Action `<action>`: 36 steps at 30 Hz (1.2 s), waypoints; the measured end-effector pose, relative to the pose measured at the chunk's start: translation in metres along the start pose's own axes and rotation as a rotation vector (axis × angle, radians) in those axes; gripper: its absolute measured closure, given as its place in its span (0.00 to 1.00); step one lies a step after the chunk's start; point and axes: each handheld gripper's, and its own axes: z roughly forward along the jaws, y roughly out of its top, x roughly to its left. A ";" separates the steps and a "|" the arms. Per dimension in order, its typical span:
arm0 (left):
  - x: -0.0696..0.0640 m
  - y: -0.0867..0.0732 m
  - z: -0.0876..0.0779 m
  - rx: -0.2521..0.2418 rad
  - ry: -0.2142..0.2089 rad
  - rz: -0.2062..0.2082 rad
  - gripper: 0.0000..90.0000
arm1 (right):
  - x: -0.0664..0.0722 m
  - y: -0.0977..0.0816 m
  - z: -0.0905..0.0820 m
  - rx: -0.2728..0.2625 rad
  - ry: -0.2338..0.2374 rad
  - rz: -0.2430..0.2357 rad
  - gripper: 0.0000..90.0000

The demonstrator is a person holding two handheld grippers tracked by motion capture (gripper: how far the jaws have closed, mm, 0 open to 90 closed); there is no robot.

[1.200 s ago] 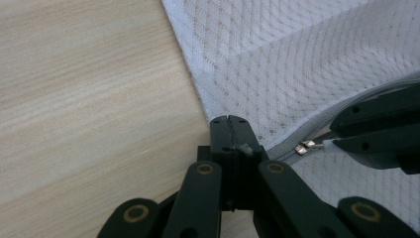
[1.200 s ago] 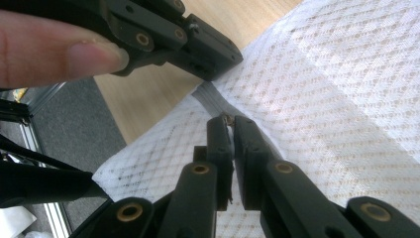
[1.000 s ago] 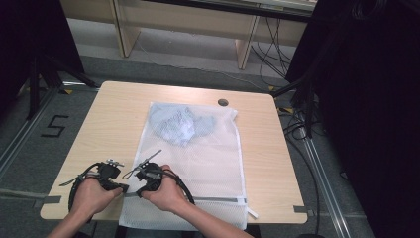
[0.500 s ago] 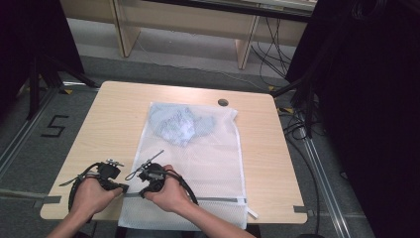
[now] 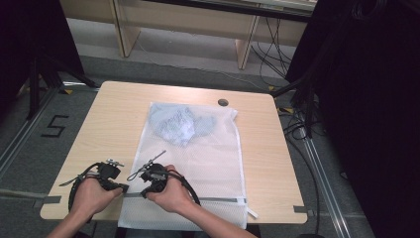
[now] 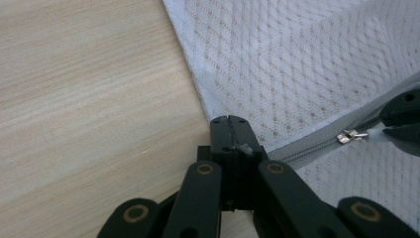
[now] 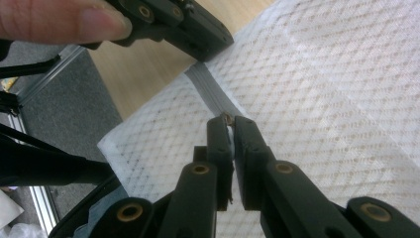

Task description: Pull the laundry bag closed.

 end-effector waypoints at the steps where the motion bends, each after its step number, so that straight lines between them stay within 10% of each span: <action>1: 0.000 0.000 0.000 0.001 0.000 -0.004 1.00 | 0.000 0.000 0.000 0.006 -0.002 -0.002 0.97; 36: 0.000 0.000 0.000 0.004 -0.003 -0.008 1.00 | -0.011 -0.009 -0.014 0.006 -0.003 0.005 0.97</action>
